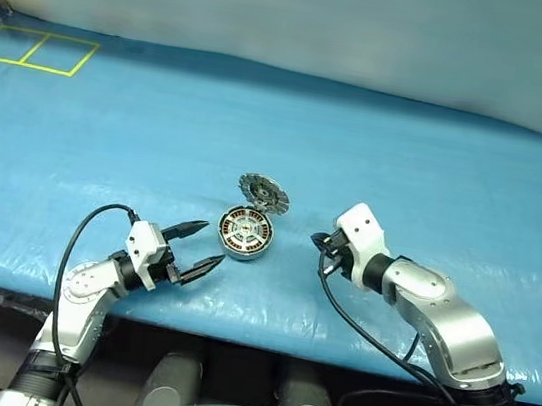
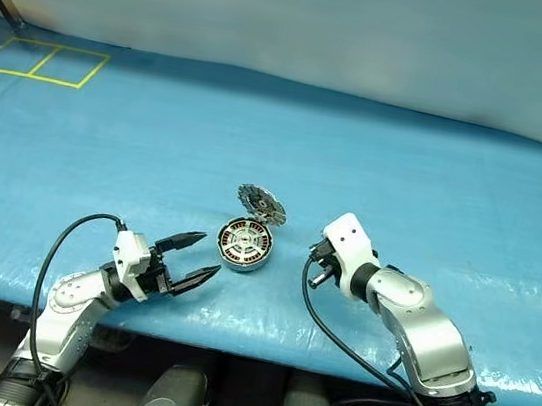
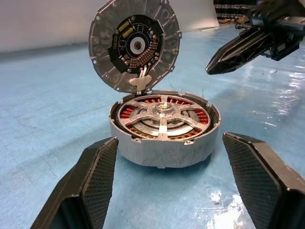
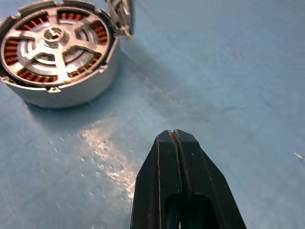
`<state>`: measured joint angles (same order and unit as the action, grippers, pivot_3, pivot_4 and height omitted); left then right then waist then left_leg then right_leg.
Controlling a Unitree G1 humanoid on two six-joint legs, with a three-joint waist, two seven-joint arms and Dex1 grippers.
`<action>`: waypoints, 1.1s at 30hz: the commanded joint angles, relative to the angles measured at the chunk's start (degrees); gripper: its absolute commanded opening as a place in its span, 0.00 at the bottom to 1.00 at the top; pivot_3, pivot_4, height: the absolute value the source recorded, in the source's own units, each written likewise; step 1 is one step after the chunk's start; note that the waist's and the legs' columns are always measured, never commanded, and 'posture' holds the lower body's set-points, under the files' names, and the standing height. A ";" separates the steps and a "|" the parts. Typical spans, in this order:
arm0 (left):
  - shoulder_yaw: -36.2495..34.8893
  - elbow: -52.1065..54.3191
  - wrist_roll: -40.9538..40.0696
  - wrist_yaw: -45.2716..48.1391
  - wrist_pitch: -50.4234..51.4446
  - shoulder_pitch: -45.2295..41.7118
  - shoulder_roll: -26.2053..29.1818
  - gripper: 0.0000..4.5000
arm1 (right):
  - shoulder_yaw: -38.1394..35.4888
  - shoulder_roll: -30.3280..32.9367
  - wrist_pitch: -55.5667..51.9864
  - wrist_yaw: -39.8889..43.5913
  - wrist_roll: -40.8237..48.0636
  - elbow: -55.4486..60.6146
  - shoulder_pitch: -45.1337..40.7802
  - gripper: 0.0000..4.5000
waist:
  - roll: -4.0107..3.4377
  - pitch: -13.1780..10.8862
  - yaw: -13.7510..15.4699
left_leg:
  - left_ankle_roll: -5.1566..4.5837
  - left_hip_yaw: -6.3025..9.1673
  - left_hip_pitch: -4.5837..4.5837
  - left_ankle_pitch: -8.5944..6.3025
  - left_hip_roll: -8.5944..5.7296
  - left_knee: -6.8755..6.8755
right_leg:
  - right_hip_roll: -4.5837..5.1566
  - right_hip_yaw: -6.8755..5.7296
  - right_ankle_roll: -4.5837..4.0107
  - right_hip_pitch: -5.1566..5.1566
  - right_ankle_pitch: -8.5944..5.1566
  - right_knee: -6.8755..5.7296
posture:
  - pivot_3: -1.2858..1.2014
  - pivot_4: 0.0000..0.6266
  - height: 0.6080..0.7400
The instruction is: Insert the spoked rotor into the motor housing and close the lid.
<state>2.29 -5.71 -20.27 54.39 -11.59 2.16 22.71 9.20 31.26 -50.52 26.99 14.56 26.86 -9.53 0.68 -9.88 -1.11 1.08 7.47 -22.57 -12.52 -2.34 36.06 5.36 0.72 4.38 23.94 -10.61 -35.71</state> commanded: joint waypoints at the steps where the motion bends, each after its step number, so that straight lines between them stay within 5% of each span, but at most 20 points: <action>1: -0.40 0.71 -0.20 0.50 -0.49 -1.02 0.11 0.86 | -3.43 -4.38 1.70 -5.79 -2.00 -3.66 -2.97 0.01 | 0.01 0.00 -0.12 | 0.00 0.00 0.03 0.00 0.01 0.00 | -0.01 0.00 0.00 -0.02 0.00 -0.02 | 0.52 0.24 1.00; 7: -0.22 0.56 -0.05 0.48 -0.39 -1.89 -0.22 0.86 | -6.16 -16.00 11.73 -6.55 0.32 -16.97 -12.45 0.01 | 0.00 -0.01 -0.50 | -0.01 -0.01 0.02 0.01 0.00 0.03 | -0.04 0.02 0.01 -0.01 0.01 -0.04 | 0.52 0.24 1.00; 13: -1.46 2.10 -0.34 -0.22 -0.57 0.00 0.55 0.86 | -3.11 -19.99 12.81 -0.78 3.24 -18.91 -16.19 0.01 | -0.01 -0.01 -0.56 | -0.02 0.08 0.00 -0.01 -0.03 -0.08 | -0.05 0.01 0.02 -0.01 0.02 -0.01 | 0.52 0.24 1.00; 24: -4.72 5.57 -1.33 -2.63 0.71 5.56 2.47 0.86 | 5.21 -19.81 8.03 4.25 6.21 -9.71 -10.42 0.01 | -0.03 -0.02 -0.93 | -0.01 0.12 0.03 -0.01 0.00 -0.09 | -0.08 0.00 -0.05 0.02 -0.05 -0.07 | 0.52 0.24 1.00; 33: -6.47 7.32 -2.82 -2.22 3.37 6.59 4.19 0.86 | 10.15 -19.37 9.55 3.69 2.28 -15.22 -7.31 0.01 | -0.02 0.00 -0.98 | 0.00 0.10 0.05 -0.01 0.01 -0.08 | -0.07 0.01 -0.06 0.02 -0.06 -0.08 | 0.52 0.24 1.00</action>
<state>-2.97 -0.75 -21.68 51.91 -8.39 8.48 26.46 18.72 12.05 -41.27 30.82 17.32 12.37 -17.34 0.65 -9.88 -2.09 1.08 7.58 -22.51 -12.53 -2.32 35.97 5.28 0.72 4.31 23.95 -10.67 -35.78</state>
